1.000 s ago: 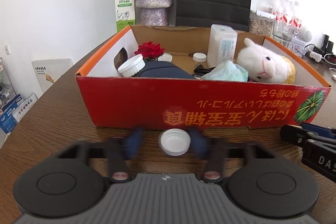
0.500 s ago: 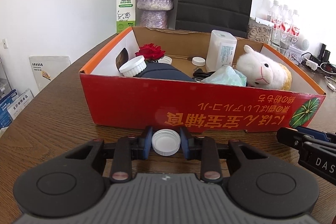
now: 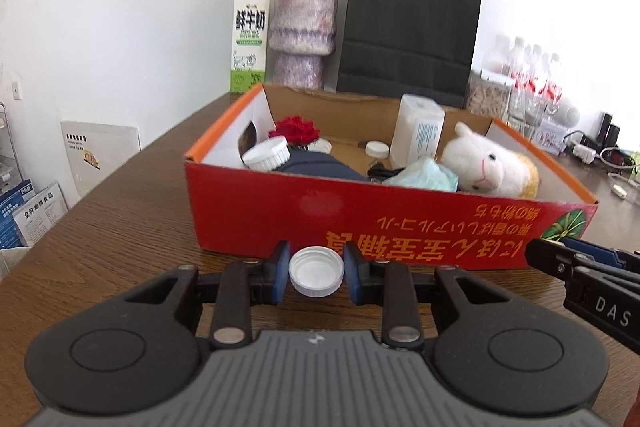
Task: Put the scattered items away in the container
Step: 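Carry the soap bar and cap over the box and open both grippers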
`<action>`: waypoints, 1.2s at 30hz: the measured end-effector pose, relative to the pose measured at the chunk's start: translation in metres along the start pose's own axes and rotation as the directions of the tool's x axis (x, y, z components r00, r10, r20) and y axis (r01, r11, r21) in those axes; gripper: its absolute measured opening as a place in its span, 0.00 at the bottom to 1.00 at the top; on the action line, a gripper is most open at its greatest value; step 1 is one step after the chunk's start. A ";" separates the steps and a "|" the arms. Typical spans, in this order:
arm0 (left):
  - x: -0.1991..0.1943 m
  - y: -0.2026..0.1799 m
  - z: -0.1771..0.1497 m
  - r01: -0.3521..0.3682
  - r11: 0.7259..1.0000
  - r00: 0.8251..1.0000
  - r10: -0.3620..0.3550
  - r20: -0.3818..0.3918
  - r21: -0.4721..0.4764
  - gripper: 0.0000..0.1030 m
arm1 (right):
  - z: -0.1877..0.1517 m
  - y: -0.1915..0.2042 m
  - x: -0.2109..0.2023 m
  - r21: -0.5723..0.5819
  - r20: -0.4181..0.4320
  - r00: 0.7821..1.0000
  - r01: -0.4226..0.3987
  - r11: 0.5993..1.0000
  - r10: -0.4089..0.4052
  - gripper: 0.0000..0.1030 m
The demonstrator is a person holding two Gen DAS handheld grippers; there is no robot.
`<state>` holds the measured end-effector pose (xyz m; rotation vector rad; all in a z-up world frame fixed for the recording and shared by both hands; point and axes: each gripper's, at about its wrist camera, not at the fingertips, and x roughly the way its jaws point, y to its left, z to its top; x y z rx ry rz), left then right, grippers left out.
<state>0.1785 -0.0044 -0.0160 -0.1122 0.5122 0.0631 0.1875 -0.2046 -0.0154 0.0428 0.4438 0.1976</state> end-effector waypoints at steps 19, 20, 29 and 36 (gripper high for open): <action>-0.001 -0.019 0.094 0.054 0.998 0.970 -0.047 0.238 -0.022 0.28 | 0.092 -0.001 0.009 0.039 0.229 0.973 -0.007 0.999 -0.002 0.31; 0.010 -0.019 0.098 0.051 0.998 0.971 -0.044 0.234 -0.024 0.28 | 0.096 0.000 0.017 0.045 0.234 0.972 -0.008 0.999 -0.003 0.31; 0.065 -0.001 0.086 -0.009 0.999 0.988 0.014 0.153 -0.037 0.28 | 0.085 0.014 0.071 0.024 0.192 0.980 -0.052 0.998 0.047 0.31; 0.066 -0.008 0.080 -0.027 1.000 0.987 0.027 0.156 0.004 0.28 | 0.081 0.021 0.072 0.016 0.189 0.981 -0.034 0.999 0.030 0.31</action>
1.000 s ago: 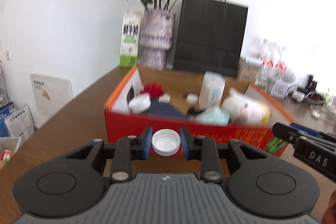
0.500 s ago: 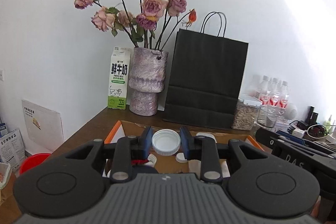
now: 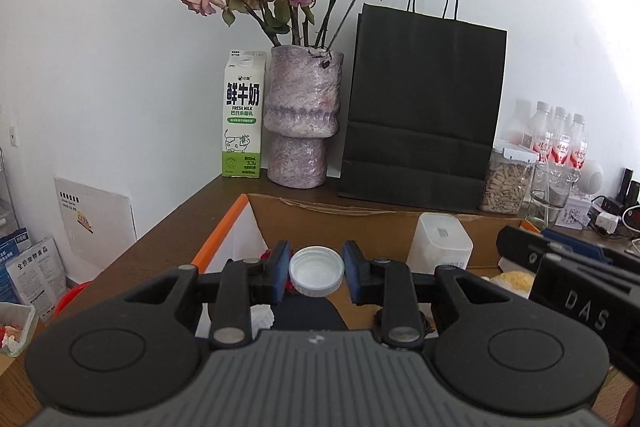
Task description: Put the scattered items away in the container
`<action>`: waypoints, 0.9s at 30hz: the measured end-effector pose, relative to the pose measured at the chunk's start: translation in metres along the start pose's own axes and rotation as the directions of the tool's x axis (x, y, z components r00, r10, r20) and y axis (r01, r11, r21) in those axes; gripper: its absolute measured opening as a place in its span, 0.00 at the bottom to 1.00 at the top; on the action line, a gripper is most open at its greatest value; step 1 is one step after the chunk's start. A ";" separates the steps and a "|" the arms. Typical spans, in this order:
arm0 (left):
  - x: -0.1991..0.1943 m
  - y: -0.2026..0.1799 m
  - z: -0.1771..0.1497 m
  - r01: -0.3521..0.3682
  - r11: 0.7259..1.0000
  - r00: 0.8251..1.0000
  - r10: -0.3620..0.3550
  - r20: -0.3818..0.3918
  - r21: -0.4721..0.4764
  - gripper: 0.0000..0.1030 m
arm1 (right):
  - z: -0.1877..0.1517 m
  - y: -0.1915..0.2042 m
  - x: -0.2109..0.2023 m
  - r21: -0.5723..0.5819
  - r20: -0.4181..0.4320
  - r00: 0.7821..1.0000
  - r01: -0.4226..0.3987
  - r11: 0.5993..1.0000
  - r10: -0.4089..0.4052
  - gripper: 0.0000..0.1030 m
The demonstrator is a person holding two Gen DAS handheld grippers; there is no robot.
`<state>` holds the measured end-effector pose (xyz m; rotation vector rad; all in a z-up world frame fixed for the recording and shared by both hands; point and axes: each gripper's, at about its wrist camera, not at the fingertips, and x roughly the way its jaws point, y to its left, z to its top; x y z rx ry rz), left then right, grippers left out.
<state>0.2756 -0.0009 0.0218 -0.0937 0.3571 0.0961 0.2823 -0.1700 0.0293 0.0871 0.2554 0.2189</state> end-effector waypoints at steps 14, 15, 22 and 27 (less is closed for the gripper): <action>-0.029 0.011 -0.005 -0.108 0.993 0.981 0.115 0.154 -0.054 1.00 | -0.002 -0.008 -0.024 0.005 0.046 0.997 0.054 0.999 -0.054 1.00; -0.032 0.012 -0.005 -0.105 0.992 0.980 0.115 0.164 -0.065 1.00 | -0.001 -0.010 -0.027 0.017 0.048 0.998 0.050 0.999 -0.051 1.00; -0.037 0.008 -0.013 -0.098 0.995 0.983 0.101 0.155 -0.029 1.00 | -0.005 -0.006 -0.036 -0.007 0.060 0.997 0.059 0.998 -0.058 1.00; -0.035 0.011 -0.019 -0.106 0.994 0.985 0.108 0.137 -0.019 1.00 | -0.012 -0.002 -0.038 -0.035 0.064 0.995 0.079 0.996 -0.077 1.00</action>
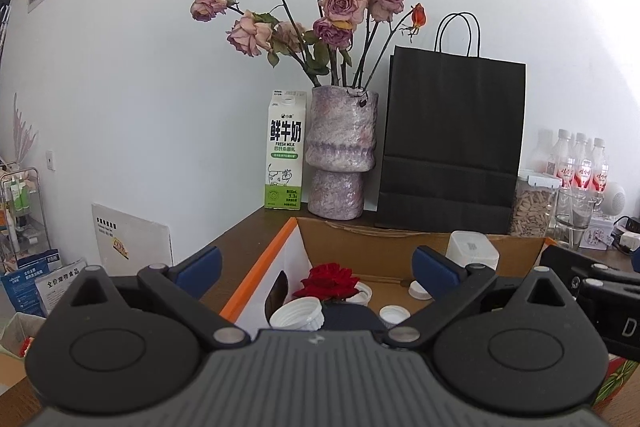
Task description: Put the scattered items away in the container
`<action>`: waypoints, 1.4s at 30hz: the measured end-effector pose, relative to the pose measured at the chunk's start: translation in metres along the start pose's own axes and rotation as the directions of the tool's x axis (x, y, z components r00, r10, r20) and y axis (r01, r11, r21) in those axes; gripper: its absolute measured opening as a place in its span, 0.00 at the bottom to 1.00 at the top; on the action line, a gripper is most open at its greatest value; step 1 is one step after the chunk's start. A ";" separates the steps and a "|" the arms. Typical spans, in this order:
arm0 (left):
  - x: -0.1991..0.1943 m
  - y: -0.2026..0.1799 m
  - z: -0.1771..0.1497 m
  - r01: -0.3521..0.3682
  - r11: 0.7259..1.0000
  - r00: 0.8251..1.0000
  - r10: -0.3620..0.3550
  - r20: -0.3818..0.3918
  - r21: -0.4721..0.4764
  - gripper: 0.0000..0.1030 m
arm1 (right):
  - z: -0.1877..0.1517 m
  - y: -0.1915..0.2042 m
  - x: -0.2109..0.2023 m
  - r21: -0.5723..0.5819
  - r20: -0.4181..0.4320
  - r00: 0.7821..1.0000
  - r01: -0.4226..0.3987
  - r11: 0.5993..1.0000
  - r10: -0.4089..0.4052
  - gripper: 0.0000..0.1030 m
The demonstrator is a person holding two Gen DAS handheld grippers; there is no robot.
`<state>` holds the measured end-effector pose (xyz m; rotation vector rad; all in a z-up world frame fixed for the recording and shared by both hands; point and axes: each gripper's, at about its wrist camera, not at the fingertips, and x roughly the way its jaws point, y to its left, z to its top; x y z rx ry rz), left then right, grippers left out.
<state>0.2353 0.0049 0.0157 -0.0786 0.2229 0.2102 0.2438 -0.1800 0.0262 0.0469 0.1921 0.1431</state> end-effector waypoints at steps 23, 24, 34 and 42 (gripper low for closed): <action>-0.079 0.018 -0.012 0.072 0.996 0.976 -0.058 -0.211 0.059 1.00 | -0.012 0.015 -0.079 -0.060 -0.189 0.981 -0.055 0.997 0.043 1.00; -0.086 0.018 -0.012 0.075 0.995 0.975 -0.060 -0.213 0.066 1.00 | -0.012 0.016 -0.086 -0.052 -0.201 0.978 -0.066 0.996 0.055 1.00; -0.147 0.021 -0.025 0.082 0.995 0.948 -0.060 -0.312 0.059 1.00 | -0.015 0.014 -0.153 0.002 -0.265 0.960 -0.092 0.996 0.090 1.00; -0.188 0.024 -0.038 0.058 0.995 0.939 -0.028 -0.343 0.078 1.00 | -0.026 0.014 -0.197 0.008 -0.298 0.949 -0.101 0.995 0.098 1.00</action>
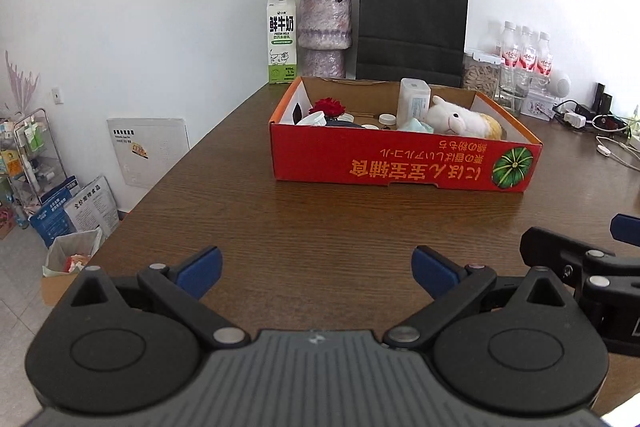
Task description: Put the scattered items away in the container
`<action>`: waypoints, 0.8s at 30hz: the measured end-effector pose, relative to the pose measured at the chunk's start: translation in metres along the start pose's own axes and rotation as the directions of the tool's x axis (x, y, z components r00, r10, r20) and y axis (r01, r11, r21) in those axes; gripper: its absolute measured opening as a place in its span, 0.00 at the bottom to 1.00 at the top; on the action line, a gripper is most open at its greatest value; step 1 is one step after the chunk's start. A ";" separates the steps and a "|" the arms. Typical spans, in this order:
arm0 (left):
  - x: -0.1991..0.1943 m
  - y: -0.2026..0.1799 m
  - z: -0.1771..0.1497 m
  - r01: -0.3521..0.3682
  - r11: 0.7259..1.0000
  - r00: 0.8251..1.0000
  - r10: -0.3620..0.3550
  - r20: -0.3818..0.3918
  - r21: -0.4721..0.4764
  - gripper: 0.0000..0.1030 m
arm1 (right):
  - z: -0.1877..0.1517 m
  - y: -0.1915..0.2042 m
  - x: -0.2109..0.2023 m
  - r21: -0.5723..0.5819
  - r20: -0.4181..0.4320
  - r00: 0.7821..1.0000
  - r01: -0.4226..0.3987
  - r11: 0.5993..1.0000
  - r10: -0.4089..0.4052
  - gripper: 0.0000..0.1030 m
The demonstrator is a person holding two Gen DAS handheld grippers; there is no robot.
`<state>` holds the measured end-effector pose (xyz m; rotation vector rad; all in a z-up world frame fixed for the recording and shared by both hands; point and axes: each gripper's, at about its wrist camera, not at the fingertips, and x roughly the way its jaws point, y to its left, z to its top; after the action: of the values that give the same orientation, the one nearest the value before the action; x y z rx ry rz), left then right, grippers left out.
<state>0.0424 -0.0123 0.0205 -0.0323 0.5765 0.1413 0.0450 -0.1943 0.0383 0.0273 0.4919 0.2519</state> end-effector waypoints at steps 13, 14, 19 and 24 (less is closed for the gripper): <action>-0.014 0.000 0.001 -0.011 1.000 0.999 0.011 0.037 -0.007 1.00 | -0.003 0.001 -0.016 0.004 0.013 1.000 0.005 1.000 -0.005 1.00; -0.014 0.000 0.001 -0.011 1.000 0.999 0.012 0.036 -0.007 1.00 | -0.003 0.002 -0.015 0.004 0.011 1.000 0.005 1.000 -0.005 1.00; -0.013 0.001 0.000 -0.013 1.000 0.999 0.013 0.037 -0.011 1.00 | -0.002 0.002 -0.013 0.001 0.007 1.000 0.004 1.000 -0.004 1.00; -0.013 0.002 0.000 -0.011 1.000 0.999 0.011 0.040 -0.012 1.00 | -0.002 0.003 -0.013 0.000 0.007 1.000 0.005 1.000 -0.005 1.00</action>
<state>0.0315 -0.0121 0.0274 -0.0377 0.5360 0.1560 0.0326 -0.1950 0.0430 0.0268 0.4847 0.2464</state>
